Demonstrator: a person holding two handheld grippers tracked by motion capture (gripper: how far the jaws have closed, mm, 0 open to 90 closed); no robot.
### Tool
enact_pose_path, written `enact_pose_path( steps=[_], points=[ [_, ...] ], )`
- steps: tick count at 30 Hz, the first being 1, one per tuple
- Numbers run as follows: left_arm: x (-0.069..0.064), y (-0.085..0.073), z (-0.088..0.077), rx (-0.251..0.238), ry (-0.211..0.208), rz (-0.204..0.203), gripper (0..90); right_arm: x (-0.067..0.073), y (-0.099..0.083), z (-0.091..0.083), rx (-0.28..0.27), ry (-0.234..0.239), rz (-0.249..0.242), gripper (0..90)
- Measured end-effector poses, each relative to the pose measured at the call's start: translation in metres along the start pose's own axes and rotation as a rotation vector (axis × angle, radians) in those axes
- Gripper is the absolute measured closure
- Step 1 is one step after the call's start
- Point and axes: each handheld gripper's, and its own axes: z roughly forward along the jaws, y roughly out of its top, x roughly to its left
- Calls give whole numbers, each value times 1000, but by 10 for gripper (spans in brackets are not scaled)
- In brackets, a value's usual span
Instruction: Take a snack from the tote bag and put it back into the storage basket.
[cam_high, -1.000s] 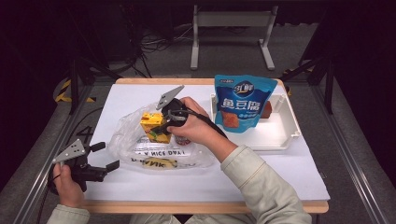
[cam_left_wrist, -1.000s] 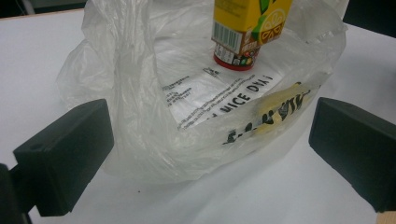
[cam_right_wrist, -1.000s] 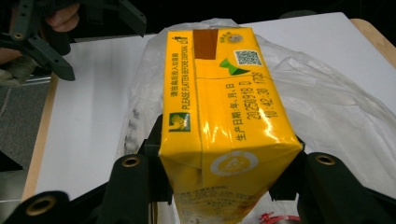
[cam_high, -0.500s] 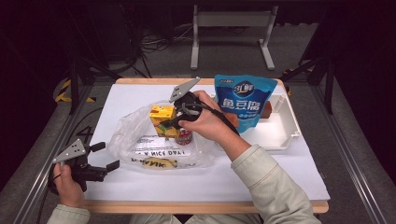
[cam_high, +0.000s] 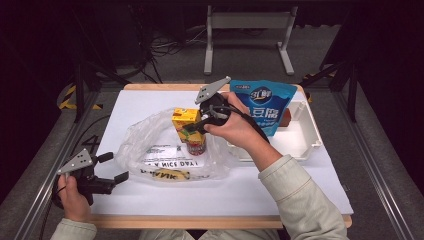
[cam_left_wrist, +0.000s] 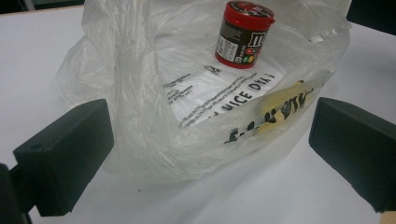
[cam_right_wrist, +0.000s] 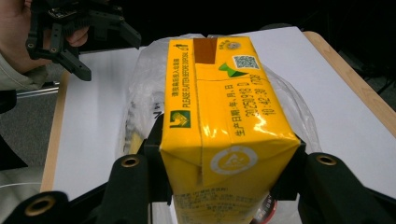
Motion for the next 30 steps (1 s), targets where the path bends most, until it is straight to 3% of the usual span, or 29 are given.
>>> enact_pose_path(
  steps=[30],
  points=[
    [1,2,5,6,-4,4,5,-13,-39,-68,-30,-51,35,531]
  ],
)
